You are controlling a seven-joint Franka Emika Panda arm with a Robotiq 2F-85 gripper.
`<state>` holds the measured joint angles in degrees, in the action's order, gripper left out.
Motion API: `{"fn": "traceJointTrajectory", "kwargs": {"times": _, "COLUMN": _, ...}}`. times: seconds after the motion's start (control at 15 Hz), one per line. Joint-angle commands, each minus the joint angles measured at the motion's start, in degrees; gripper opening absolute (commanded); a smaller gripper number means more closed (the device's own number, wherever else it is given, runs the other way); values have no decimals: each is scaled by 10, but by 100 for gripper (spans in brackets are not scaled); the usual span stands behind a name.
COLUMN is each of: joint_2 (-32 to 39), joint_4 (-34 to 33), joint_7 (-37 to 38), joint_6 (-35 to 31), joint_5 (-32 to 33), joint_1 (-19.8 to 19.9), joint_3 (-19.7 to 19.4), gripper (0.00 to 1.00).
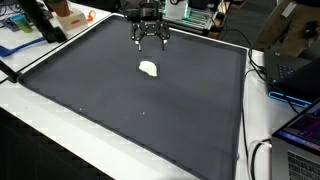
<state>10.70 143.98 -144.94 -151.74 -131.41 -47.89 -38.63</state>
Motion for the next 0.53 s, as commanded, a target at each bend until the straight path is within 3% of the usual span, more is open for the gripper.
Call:
{"fn": "traceJointTrajectory", "kwargs": {"times": 0.0, "joint_2": 6, "joint_4": 0, "joint_7": -99, "joint_6": 23, "joint_5": -77, "joint_1": 124, "joint_3": 110, "gripper": 100}}
{"fn": "traceJointTrajectory", "kwargs": {"times": 0.07, "joint_2": -1, "joint_4": 1, "joint_7": -114, "joint_6": 27, "joint_5": -90, "joint_1": 158, "joint_3": 142, "gripper": 100}}
{"fn": "traceJointTrajectory", "kwargs": {"times": 0.13, "joint_2": -5, "joint_4": -5, "joint_7": -90, "joint_6": -2, "joint_5": -60, "joint_1": 188, "joint_3": 180, "gripper": 100}}
{"fn": "traceJointTrajectory", "kwargs": {"times": 0.47, "joint_2": -1, "joint_4": -14, "joint_7": -141, "joint_6": 12, "joint_5": -91, "joint_1": 277, "joint_3": 265, "gripper": 100}}
